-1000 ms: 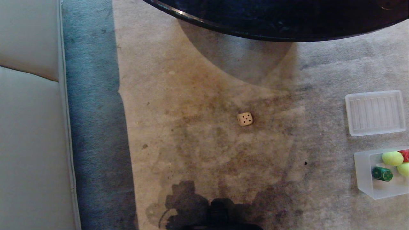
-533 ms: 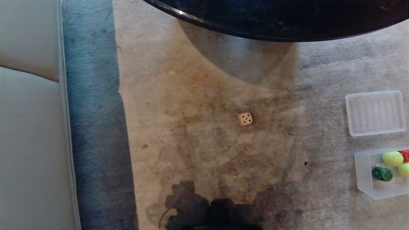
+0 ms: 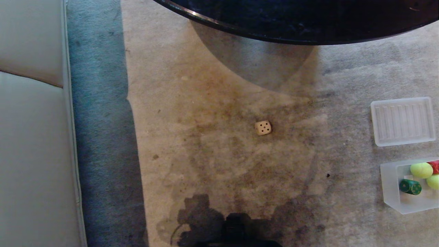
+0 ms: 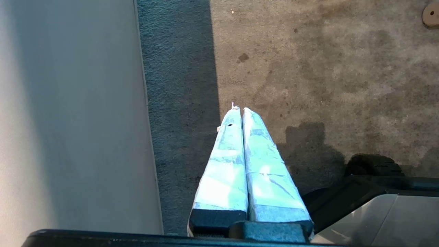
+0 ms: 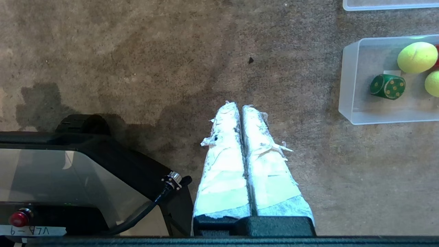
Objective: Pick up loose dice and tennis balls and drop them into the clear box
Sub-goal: Pick up toys out of the box
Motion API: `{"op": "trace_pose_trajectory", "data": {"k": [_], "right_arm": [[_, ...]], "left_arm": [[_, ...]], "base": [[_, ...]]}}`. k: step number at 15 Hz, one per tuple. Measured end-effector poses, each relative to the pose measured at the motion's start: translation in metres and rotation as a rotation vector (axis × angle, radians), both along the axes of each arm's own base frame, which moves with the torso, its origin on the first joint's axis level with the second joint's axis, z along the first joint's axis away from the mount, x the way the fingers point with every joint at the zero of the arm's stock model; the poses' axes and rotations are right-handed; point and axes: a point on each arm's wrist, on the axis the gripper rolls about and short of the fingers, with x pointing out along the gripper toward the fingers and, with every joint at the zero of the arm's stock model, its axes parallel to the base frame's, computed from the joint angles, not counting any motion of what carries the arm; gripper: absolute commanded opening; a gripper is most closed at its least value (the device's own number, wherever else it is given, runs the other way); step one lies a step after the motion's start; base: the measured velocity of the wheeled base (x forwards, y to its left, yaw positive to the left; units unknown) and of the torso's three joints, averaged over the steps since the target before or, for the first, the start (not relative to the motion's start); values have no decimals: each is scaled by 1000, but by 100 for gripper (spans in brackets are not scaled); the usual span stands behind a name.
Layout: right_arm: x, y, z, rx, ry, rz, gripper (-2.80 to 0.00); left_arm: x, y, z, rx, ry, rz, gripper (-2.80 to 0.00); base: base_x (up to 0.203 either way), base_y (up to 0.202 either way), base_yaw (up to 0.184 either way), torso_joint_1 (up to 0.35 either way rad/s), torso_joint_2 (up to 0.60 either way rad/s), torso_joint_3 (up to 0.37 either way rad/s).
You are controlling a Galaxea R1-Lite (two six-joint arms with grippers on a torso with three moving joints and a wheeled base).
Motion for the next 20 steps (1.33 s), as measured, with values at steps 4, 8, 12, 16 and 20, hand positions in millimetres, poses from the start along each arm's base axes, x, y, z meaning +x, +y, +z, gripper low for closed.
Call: {"op": "trace_pose_trajectory", "data": {"k": [4,8,12,16,20], "right_arm": [[0,0,0,2,0,2,-280],[0,0,0,4,0,-1,-280],[0,0,0,6,1,-1,-280],[0,0,0,-4,1,1,-280],[0,0,0,-7,3,1,-280]], "left_arm": [[0,0,0,0,0,0,-280],[0,0,0,0,0,0,-280],[0,0,0,0,0,0,-280],[0,0,0,2,0,0,-280],[0,0,0,1,0,0,-280]], "base": [[-124,0,0,0,5,2],[0,0,0,0,0,0],[0,0,0,0,0,0],[0,0,0,0,0,0],[0,0,0,0,0,0]]}}
